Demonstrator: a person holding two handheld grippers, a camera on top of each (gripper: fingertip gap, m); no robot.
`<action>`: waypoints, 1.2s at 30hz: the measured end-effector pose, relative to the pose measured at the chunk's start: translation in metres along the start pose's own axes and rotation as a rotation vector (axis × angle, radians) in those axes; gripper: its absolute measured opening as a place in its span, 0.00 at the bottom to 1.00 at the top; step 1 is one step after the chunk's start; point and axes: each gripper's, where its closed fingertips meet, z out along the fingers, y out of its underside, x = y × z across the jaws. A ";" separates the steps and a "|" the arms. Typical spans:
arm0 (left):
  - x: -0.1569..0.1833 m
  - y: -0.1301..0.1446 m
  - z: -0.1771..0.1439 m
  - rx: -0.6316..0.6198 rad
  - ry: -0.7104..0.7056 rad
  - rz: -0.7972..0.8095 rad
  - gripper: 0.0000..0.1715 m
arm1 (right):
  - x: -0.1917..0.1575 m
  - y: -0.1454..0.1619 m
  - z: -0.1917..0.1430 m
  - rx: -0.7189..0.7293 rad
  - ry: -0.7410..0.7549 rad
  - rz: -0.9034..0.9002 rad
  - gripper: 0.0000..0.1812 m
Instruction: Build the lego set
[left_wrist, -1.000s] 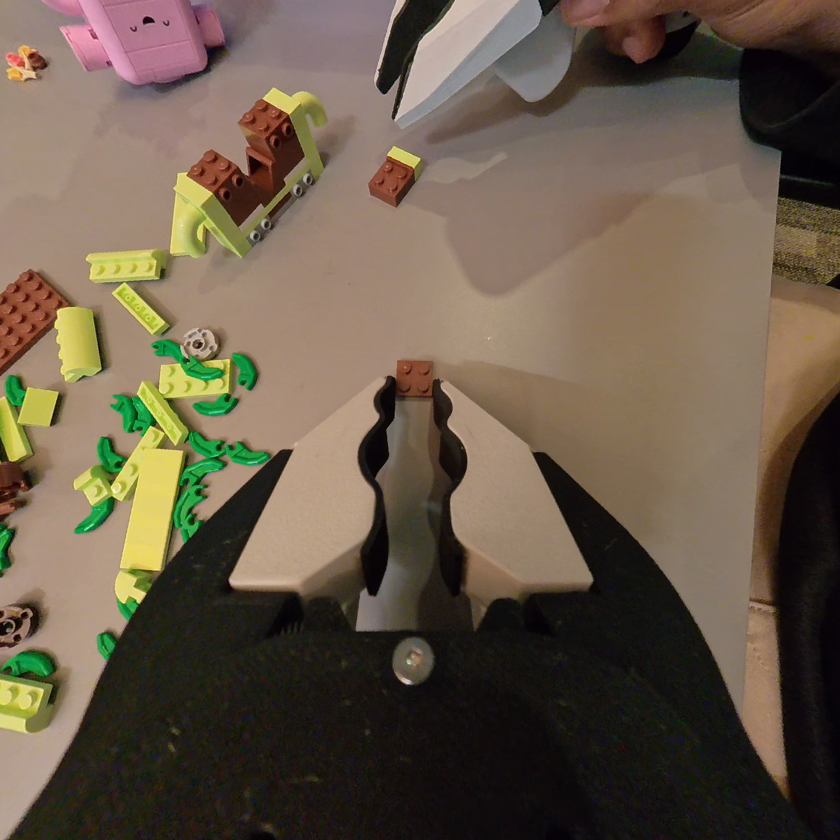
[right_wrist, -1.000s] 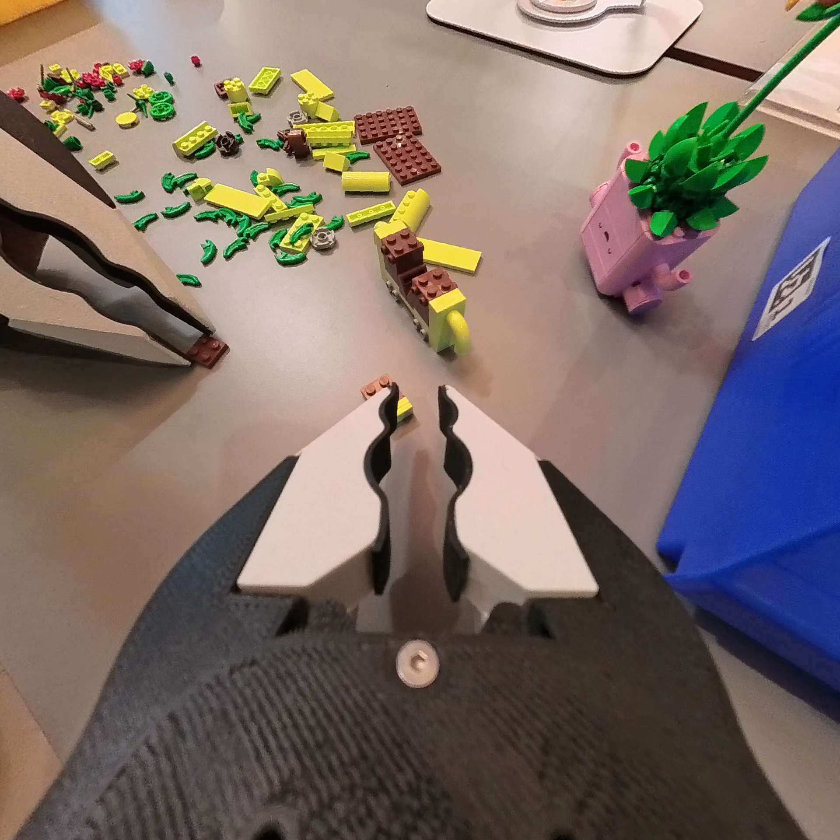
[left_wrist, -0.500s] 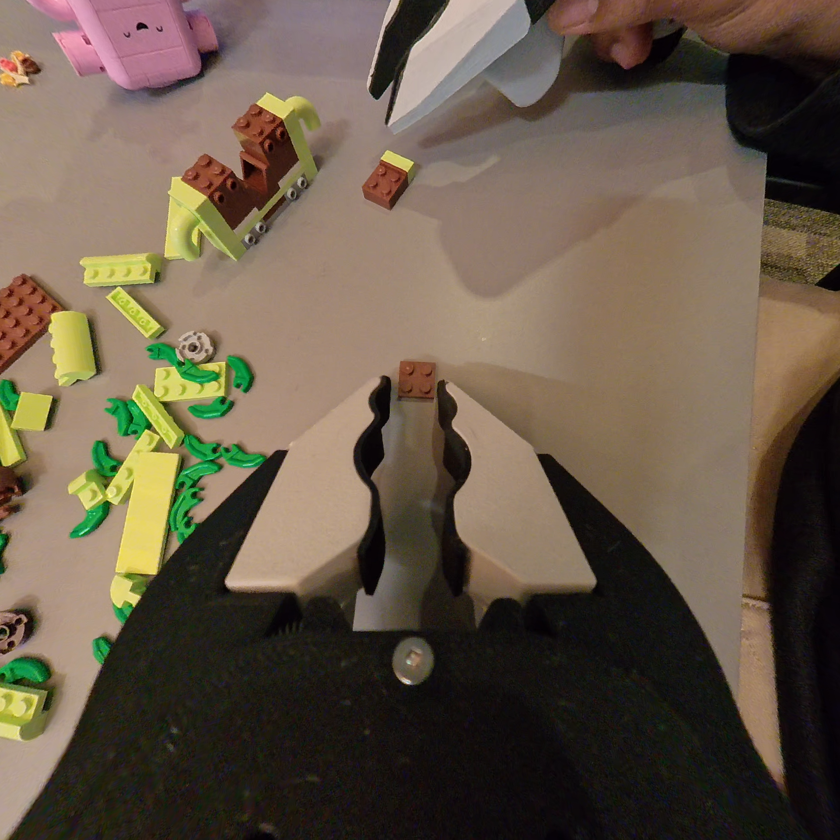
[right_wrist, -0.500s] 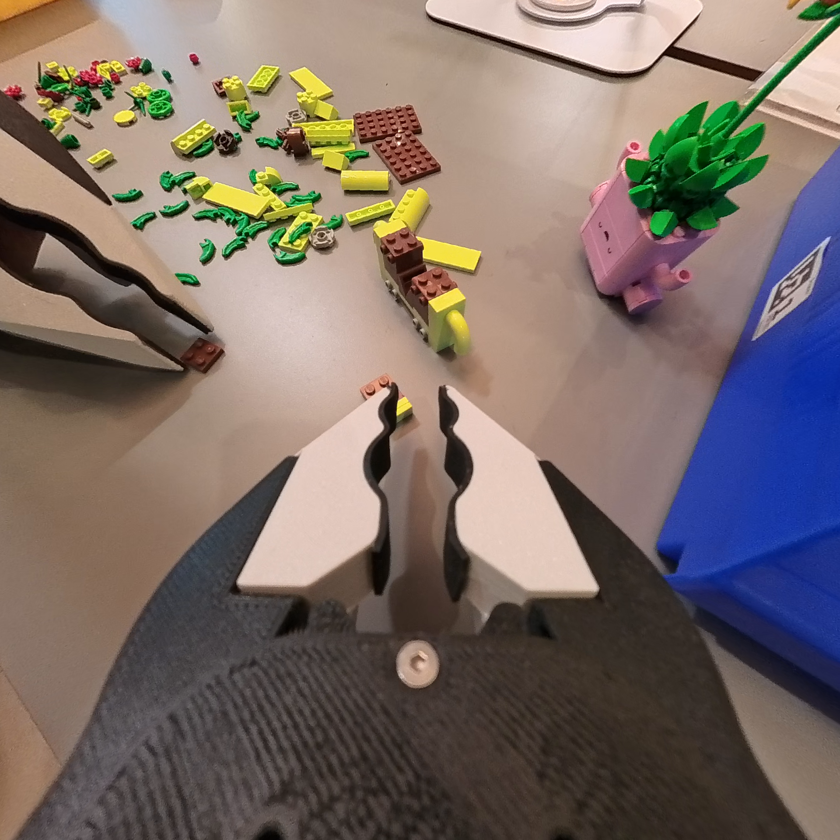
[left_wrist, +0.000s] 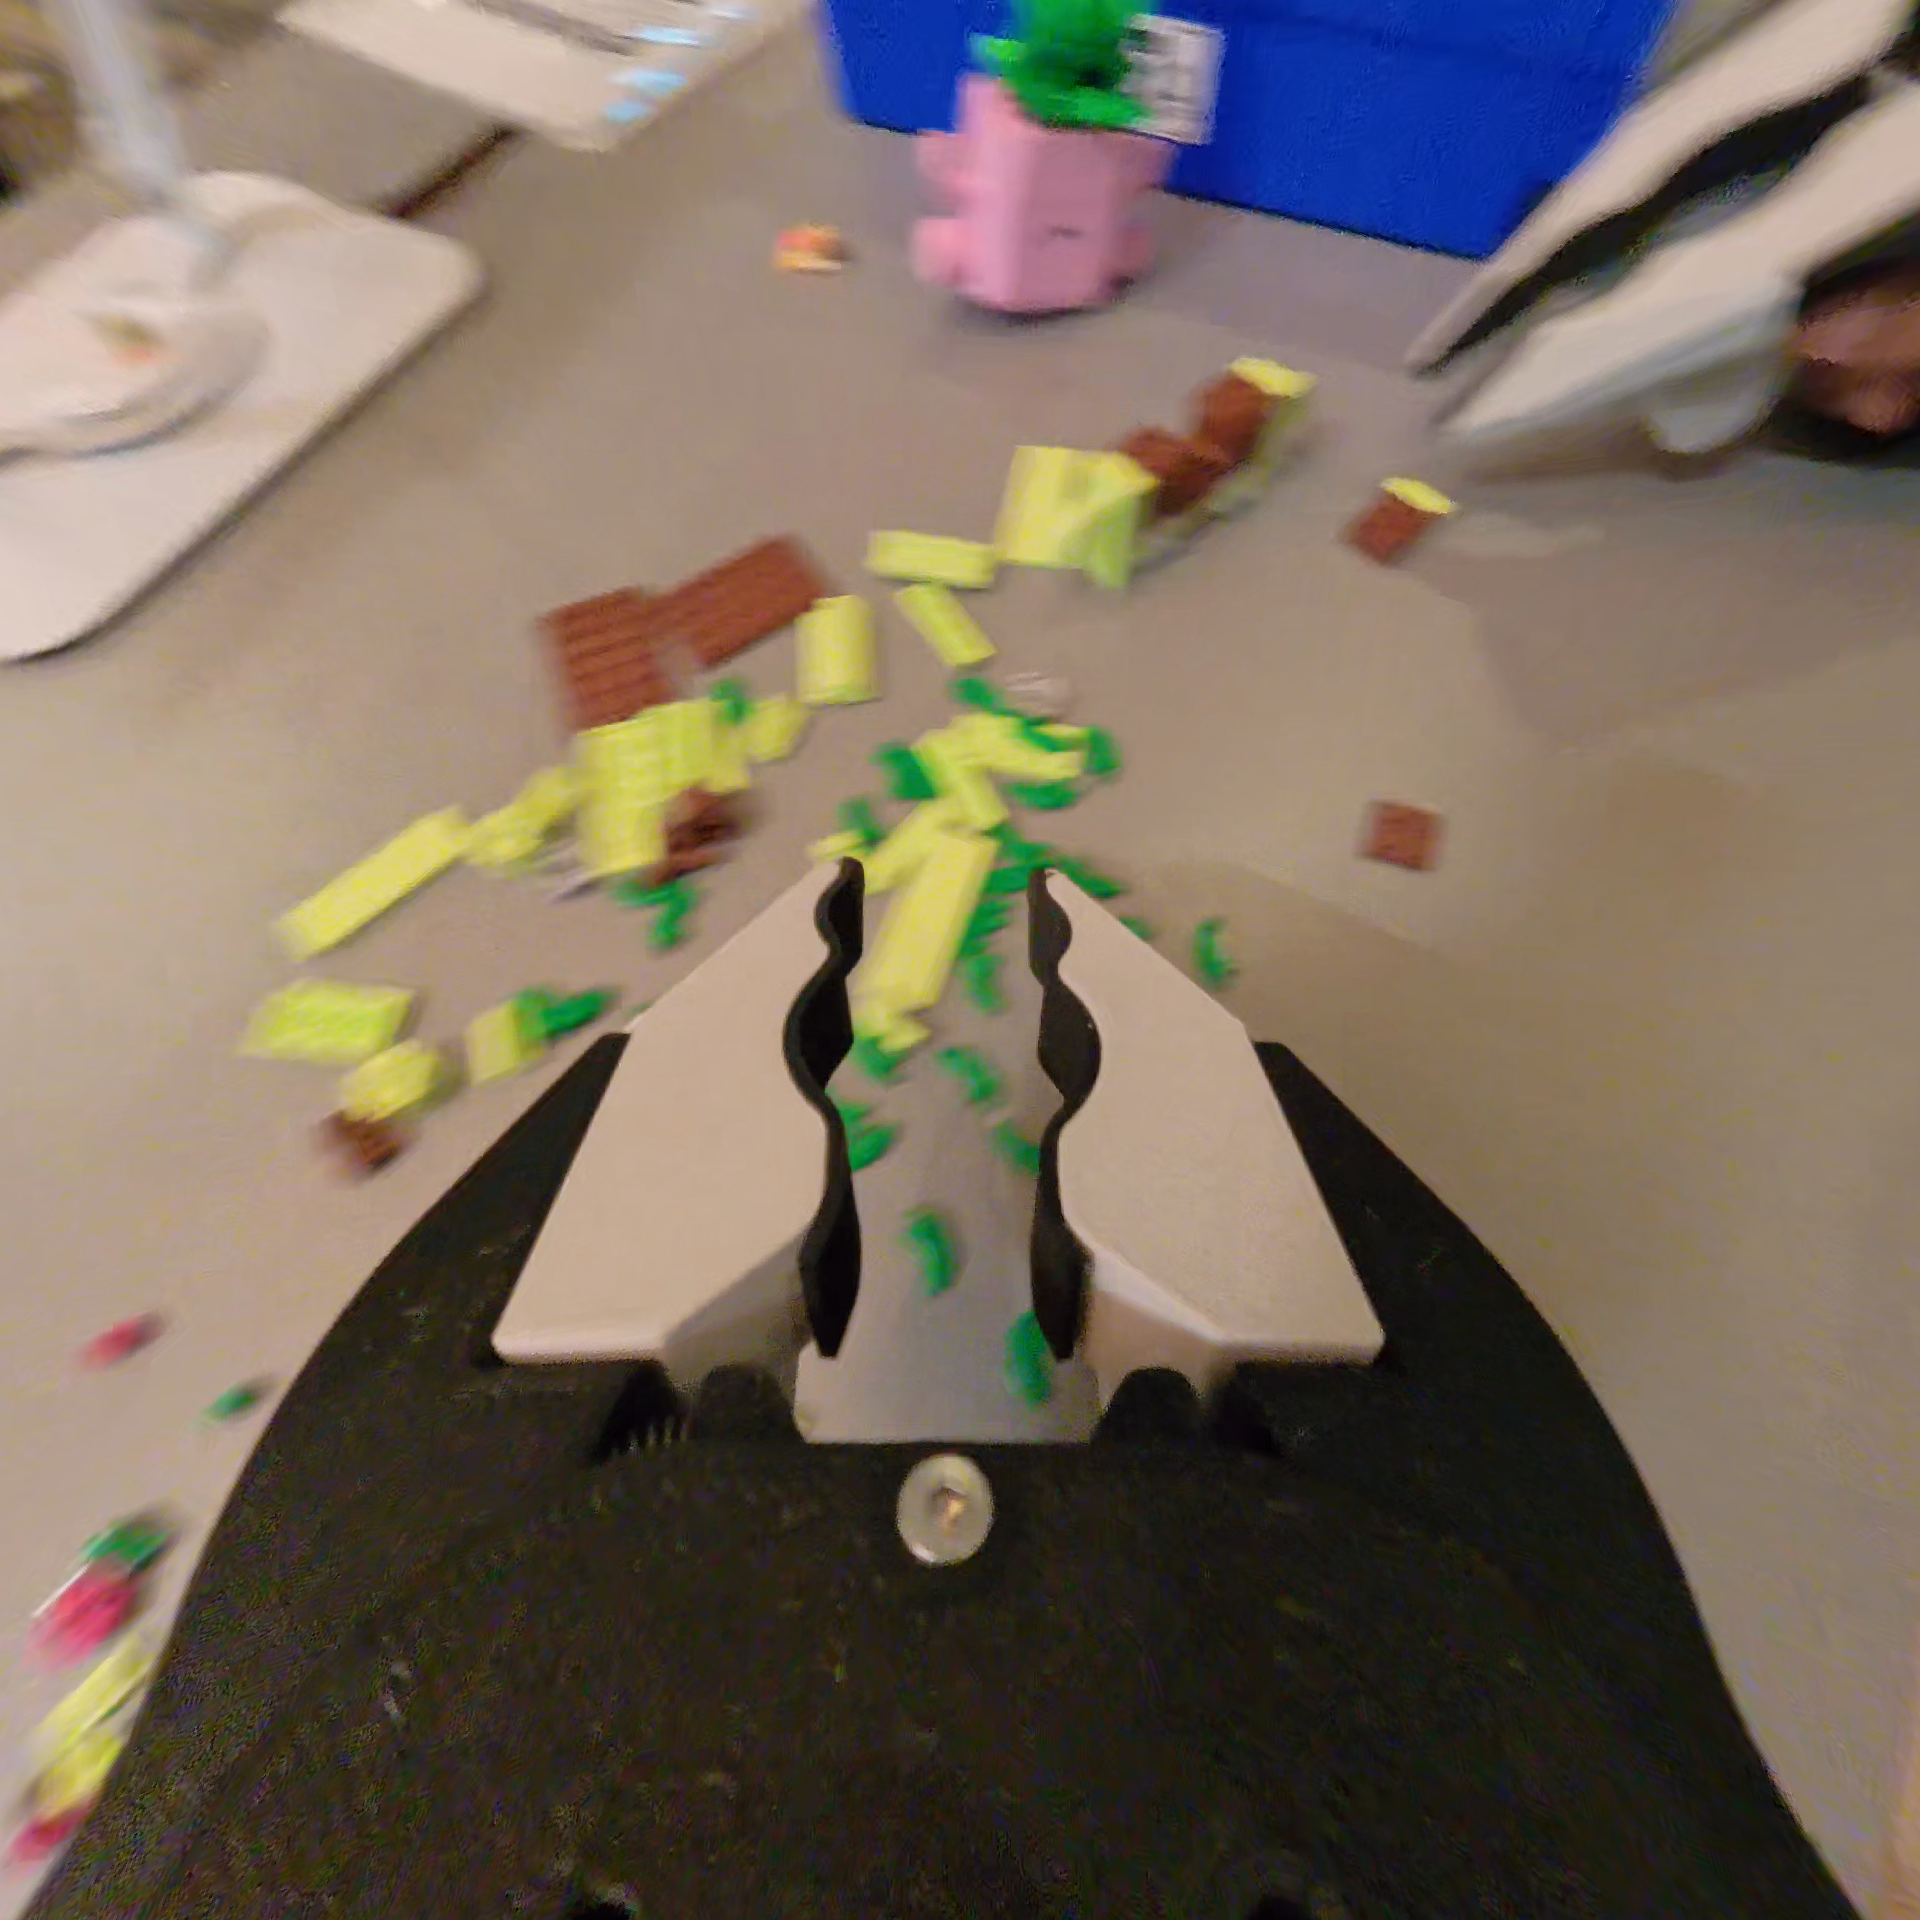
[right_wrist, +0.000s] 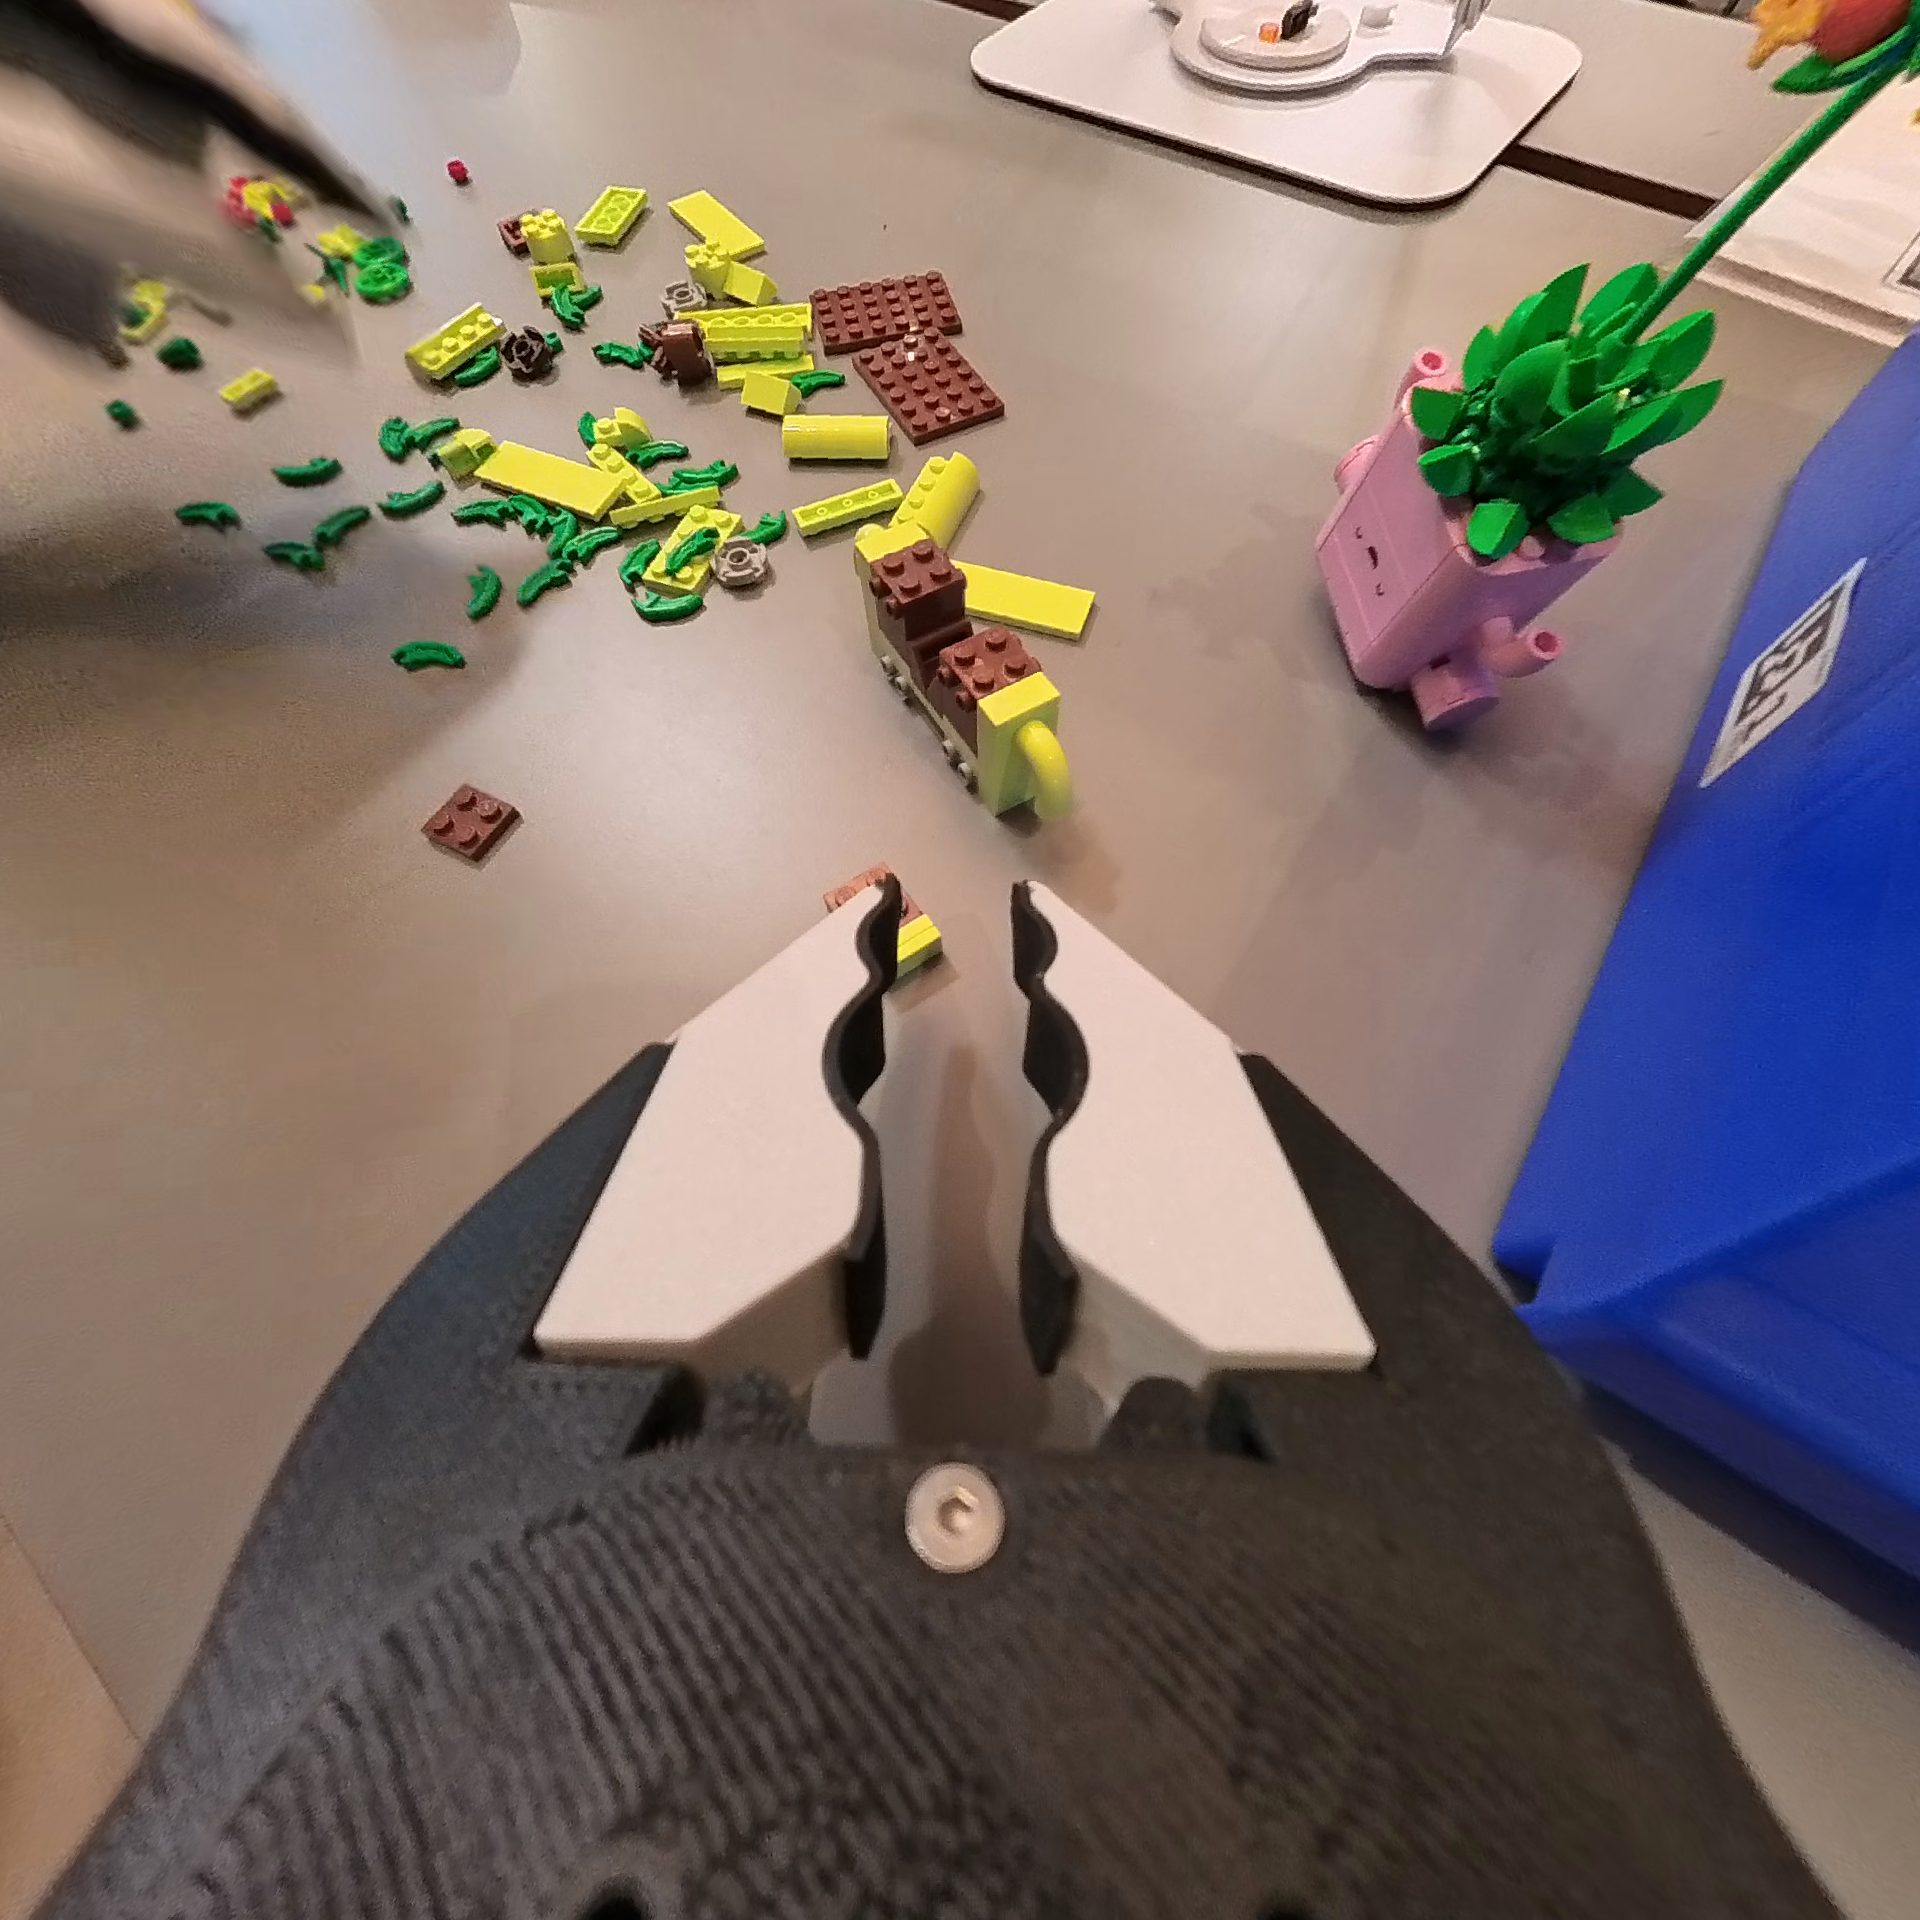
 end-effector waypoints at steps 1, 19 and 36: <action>-0.025 0.001 -0.015 0.016 -0.055 -0.039 0.17 | 0.000 0.000 0.000 0.000 0.001 -0.002 0.11; -0.149 0.065 -0.091 0.053 -0.298 -0.345 0.10 | 0.002 0.001 0.004 -0.019 0.003 0.008 0.11; -0.126 0.060 -0.063 0.019 -0.233 -0.284 0.10 | -0.013 0.019 0.016 -0.153 -0.125 0.035 0.15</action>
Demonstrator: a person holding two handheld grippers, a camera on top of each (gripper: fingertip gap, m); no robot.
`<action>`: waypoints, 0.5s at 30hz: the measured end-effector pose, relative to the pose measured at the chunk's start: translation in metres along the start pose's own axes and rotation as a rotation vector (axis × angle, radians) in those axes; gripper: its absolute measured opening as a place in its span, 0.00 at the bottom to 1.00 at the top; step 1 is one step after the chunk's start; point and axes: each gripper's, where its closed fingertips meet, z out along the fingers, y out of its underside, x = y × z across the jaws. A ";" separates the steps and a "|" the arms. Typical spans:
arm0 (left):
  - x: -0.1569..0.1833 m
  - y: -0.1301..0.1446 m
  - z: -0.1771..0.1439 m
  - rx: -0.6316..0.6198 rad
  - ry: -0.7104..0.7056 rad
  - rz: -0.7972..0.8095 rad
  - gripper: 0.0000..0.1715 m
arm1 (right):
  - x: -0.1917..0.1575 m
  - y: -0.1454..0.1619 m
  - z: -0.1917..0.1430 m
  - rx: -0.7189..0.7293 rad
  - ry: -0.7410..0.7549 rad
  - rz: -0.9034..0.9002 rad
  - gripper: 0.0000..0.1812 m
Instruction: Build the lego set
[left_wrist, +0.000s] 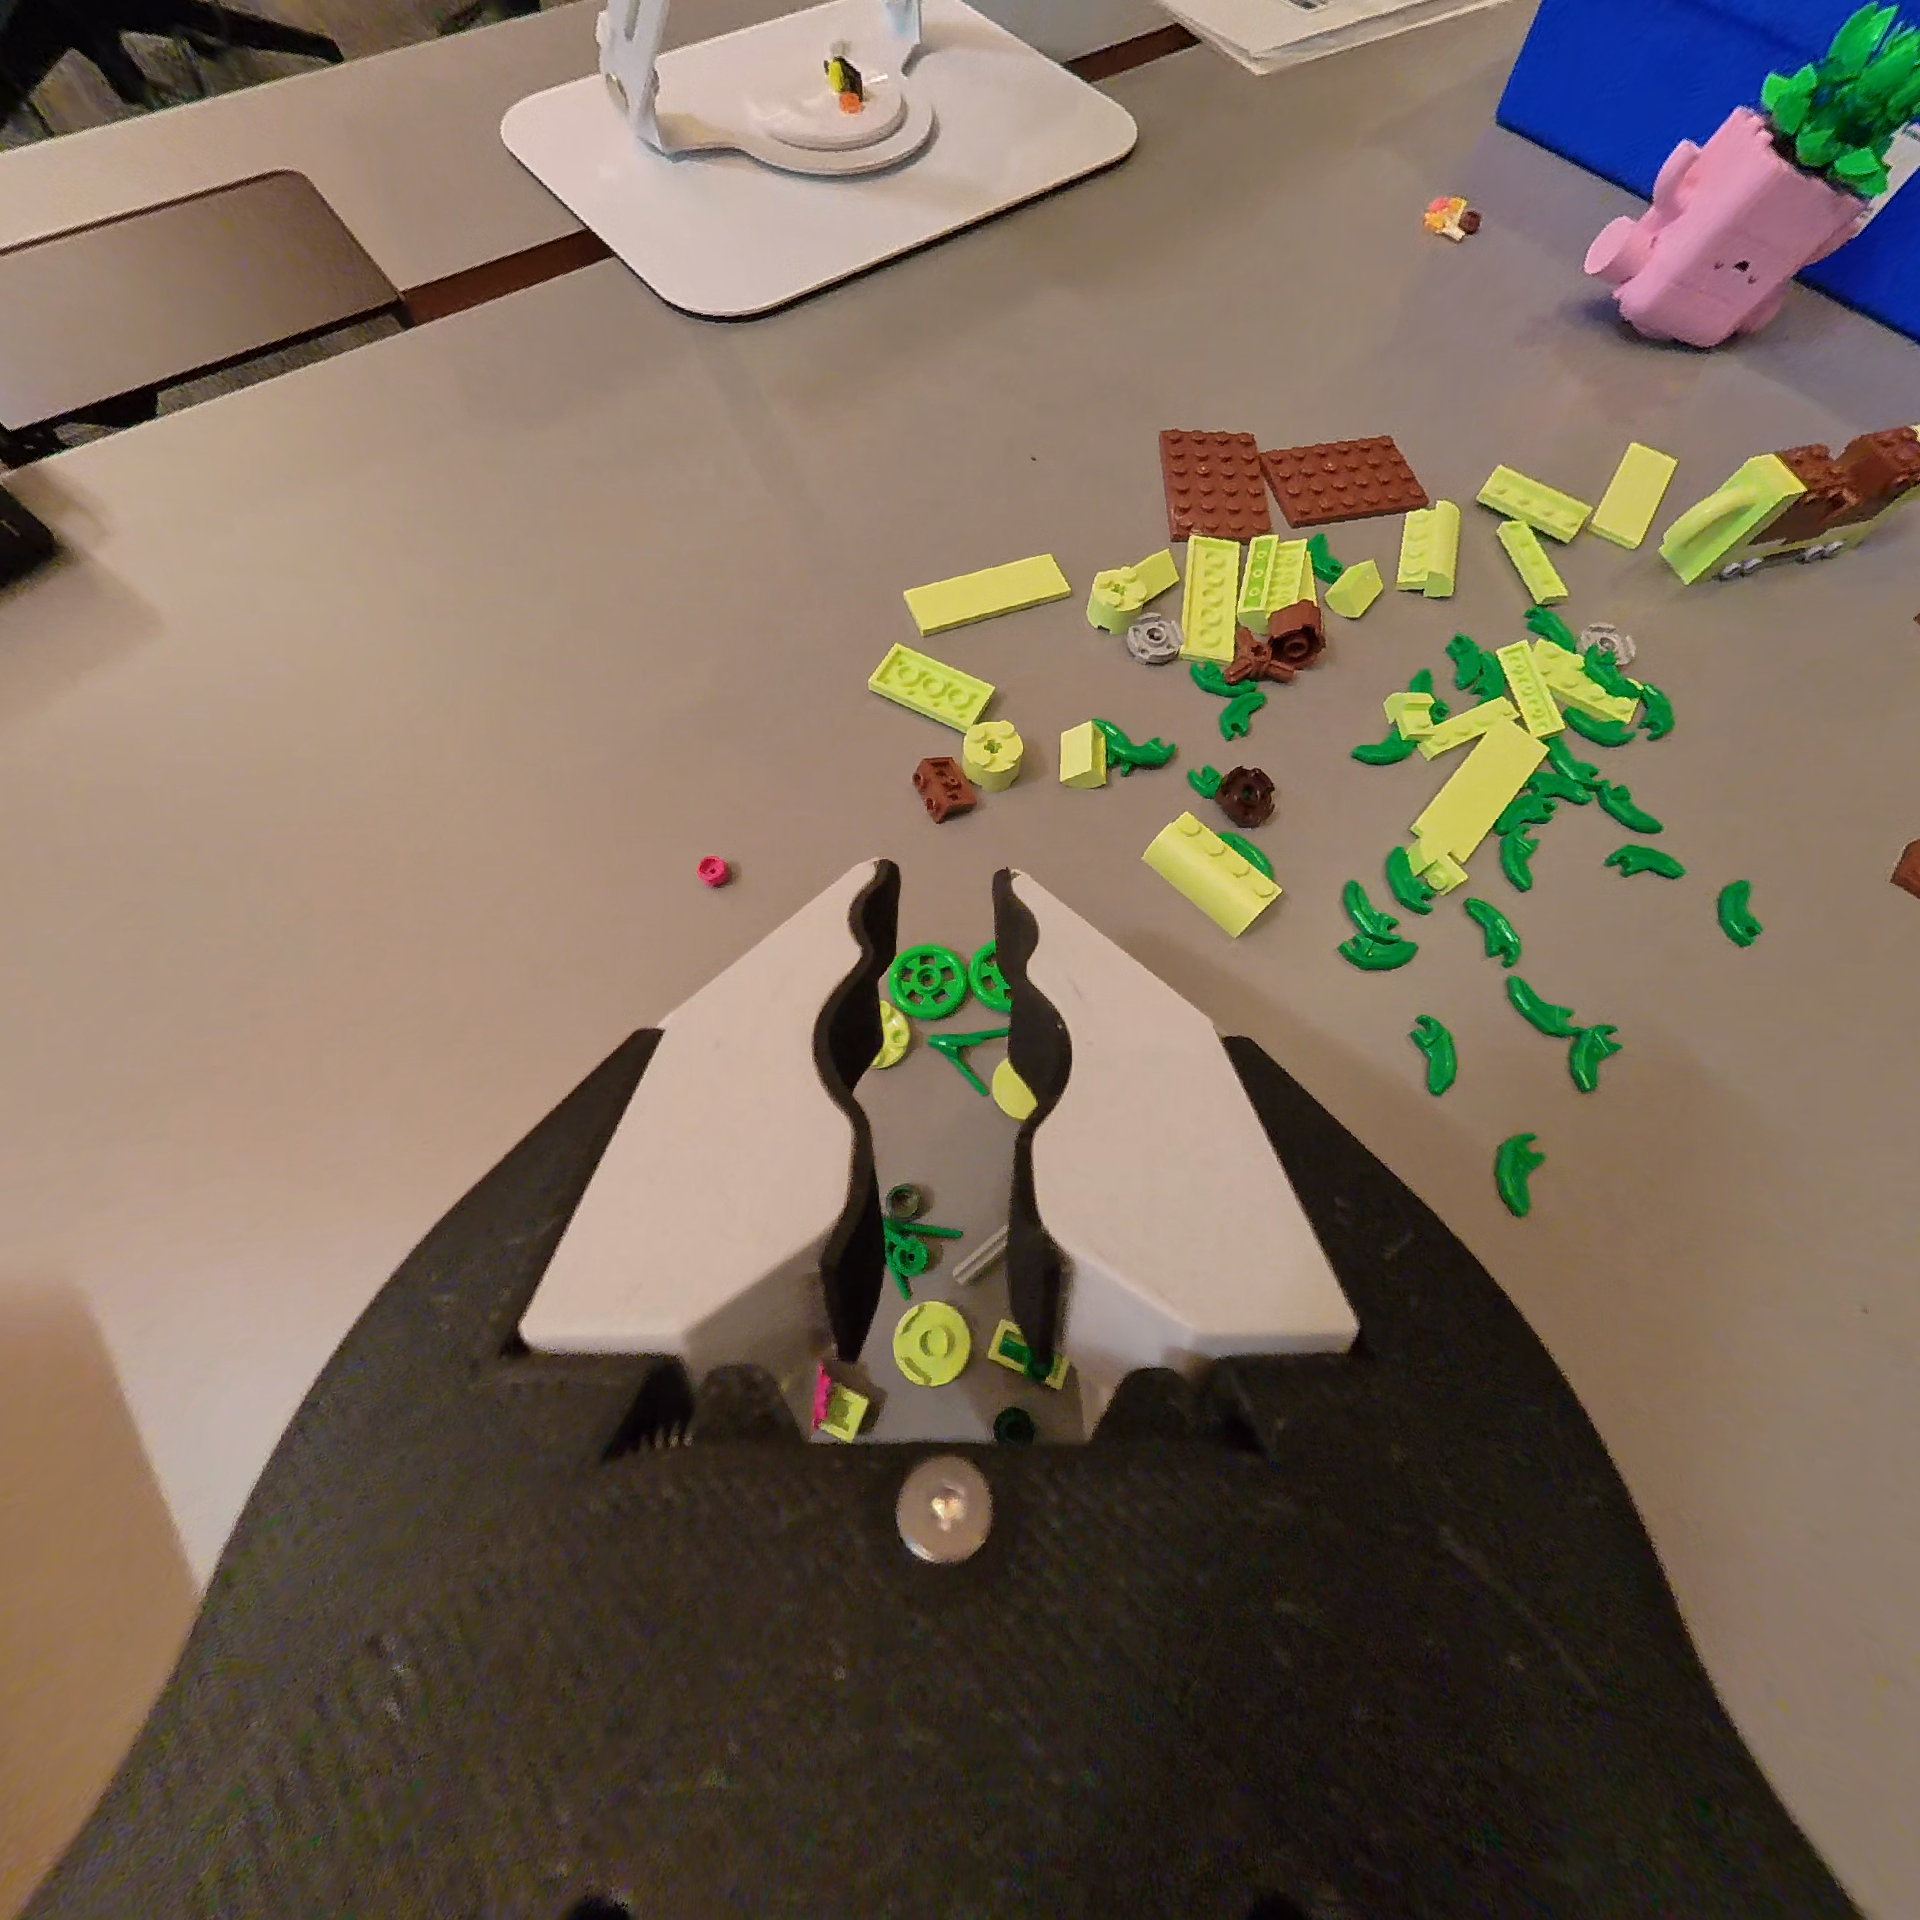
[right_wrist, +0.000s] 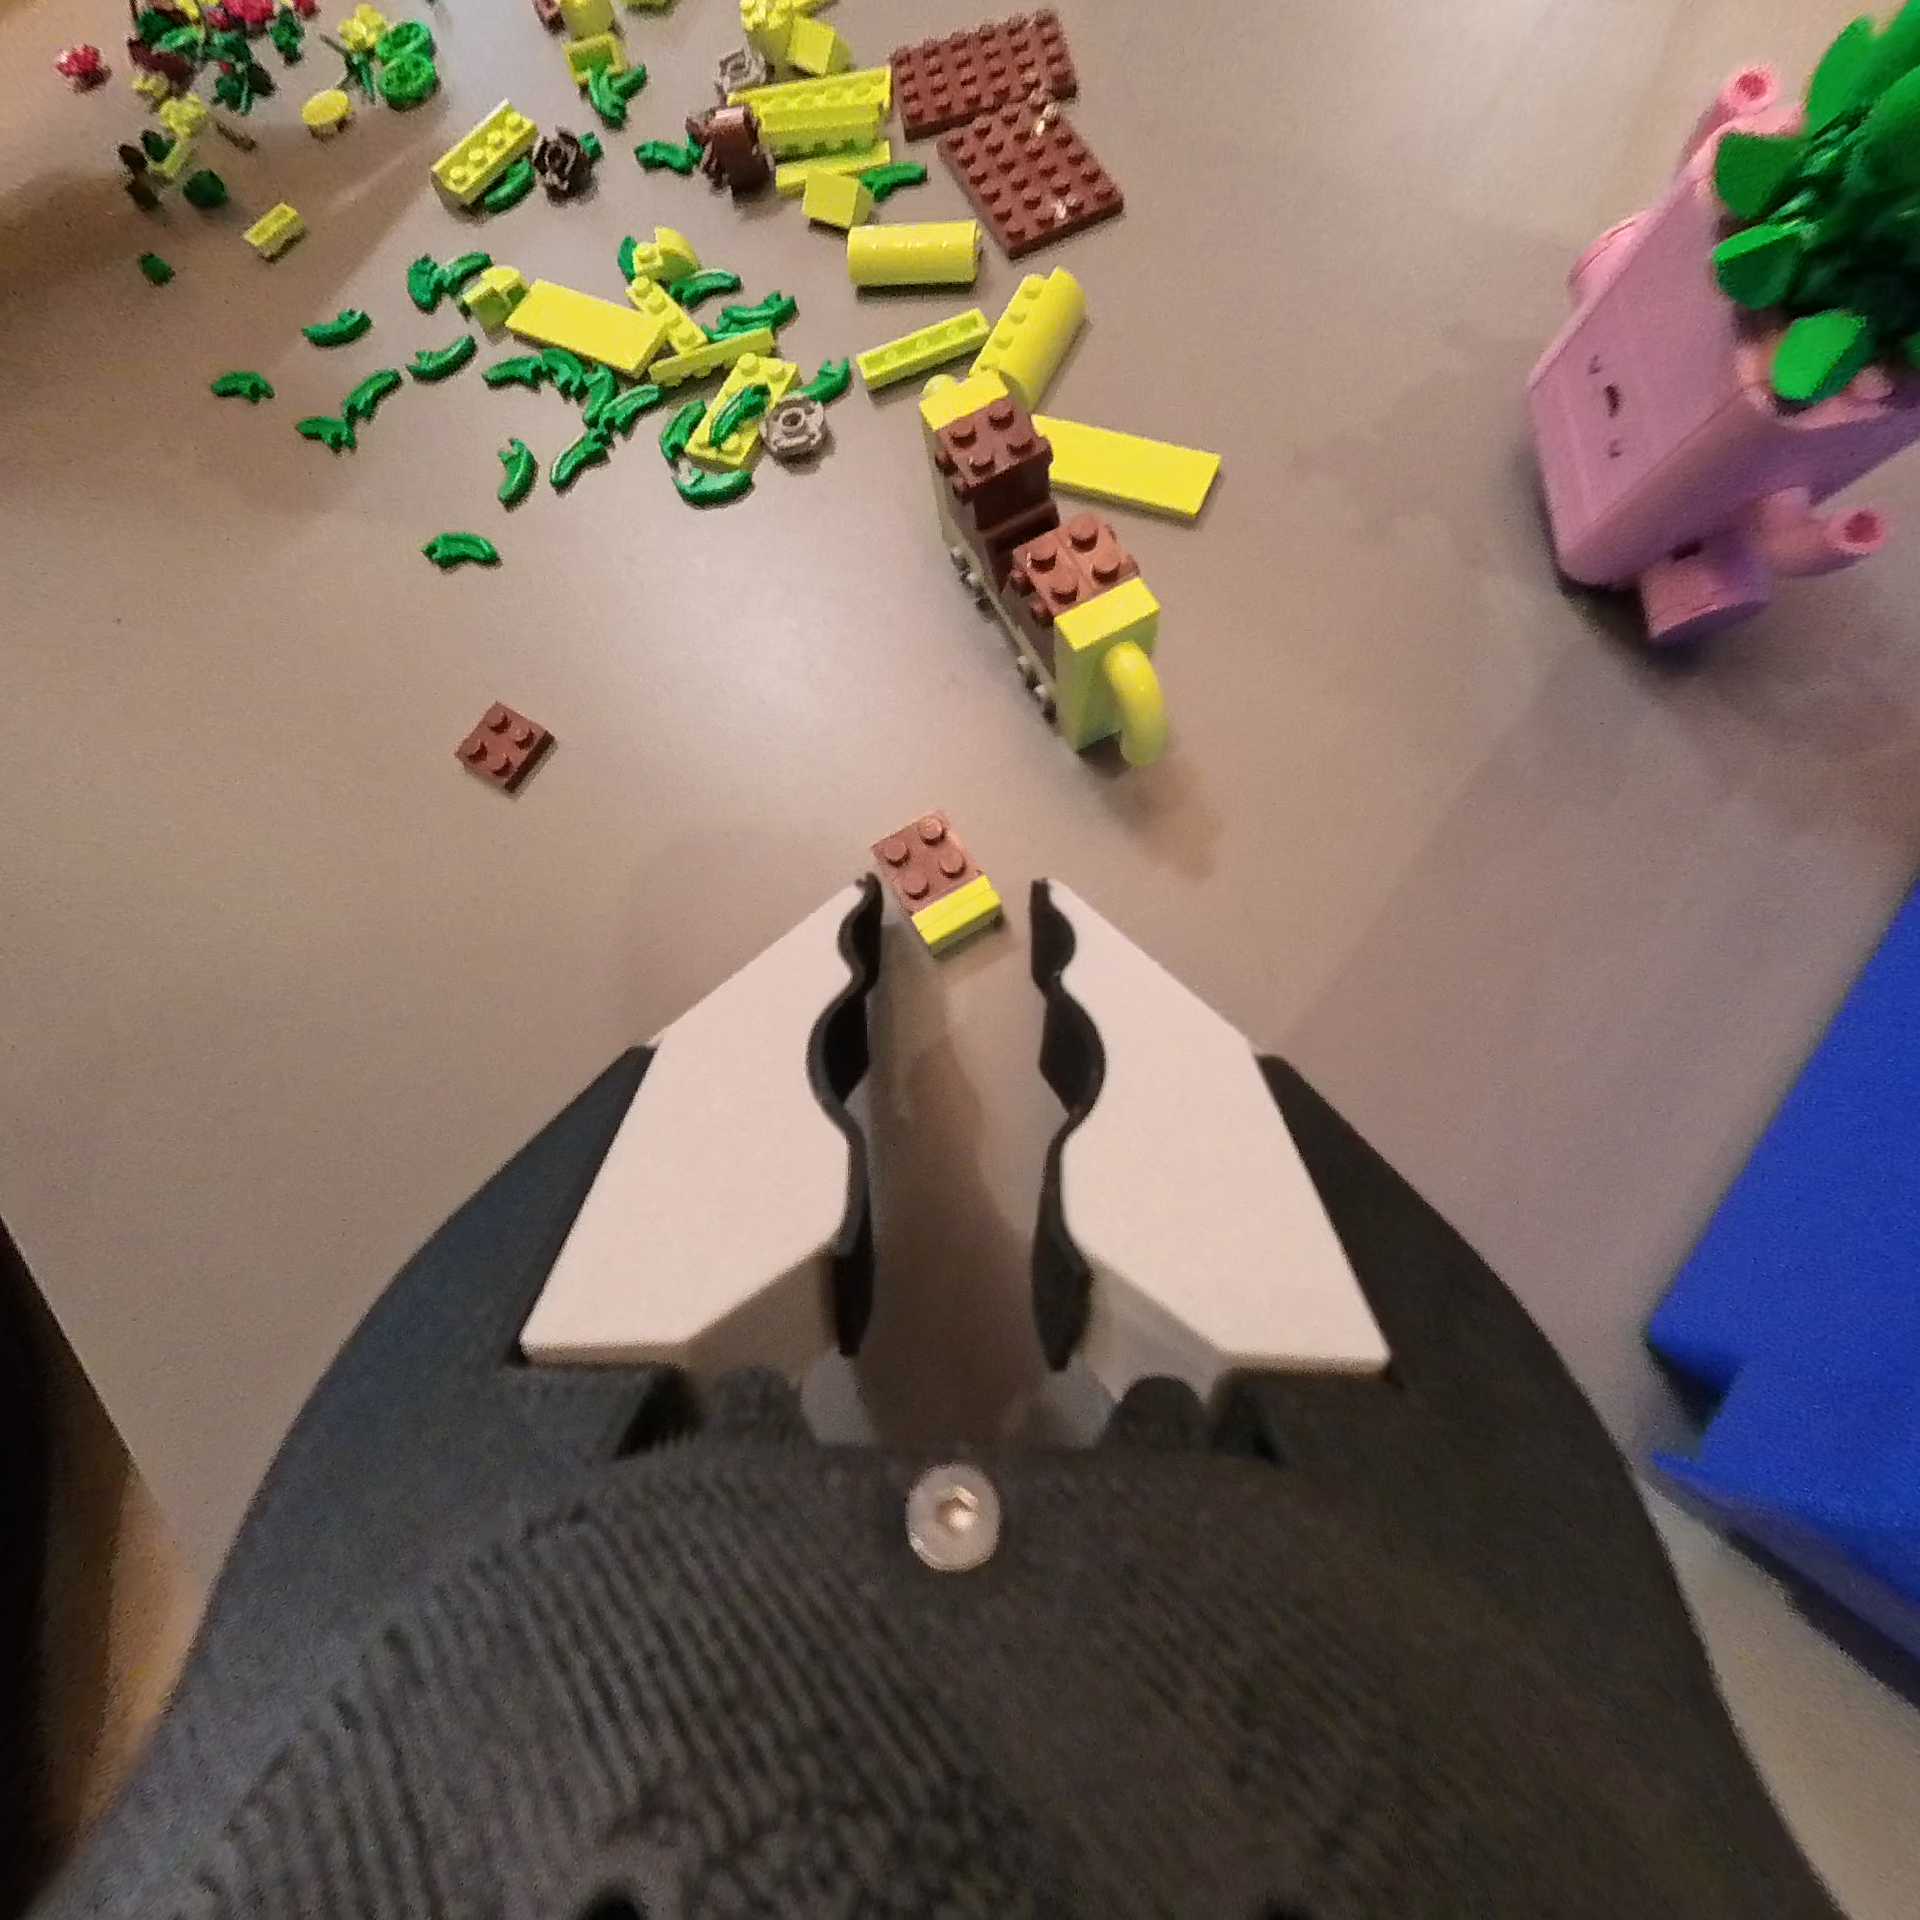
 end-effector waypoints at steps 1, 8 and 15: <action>0.000 0.000 0.000 0.000 0.002 0.000 0.10 | -0.001 0.000 0.000 -0.003 -0.009 0.000 0.13; 0.004 -0.003 -0.002 0.010 0.009 0.008 0.09 | -0.001 -0.012 -0.011 0.098 -0.108 0.110 0.09; 0.007 -0.007 -0.004 0.019 0.007 0.019 0.09 | -0.002 -0.050 -0.047 0.468 -0.473 0.547 0.08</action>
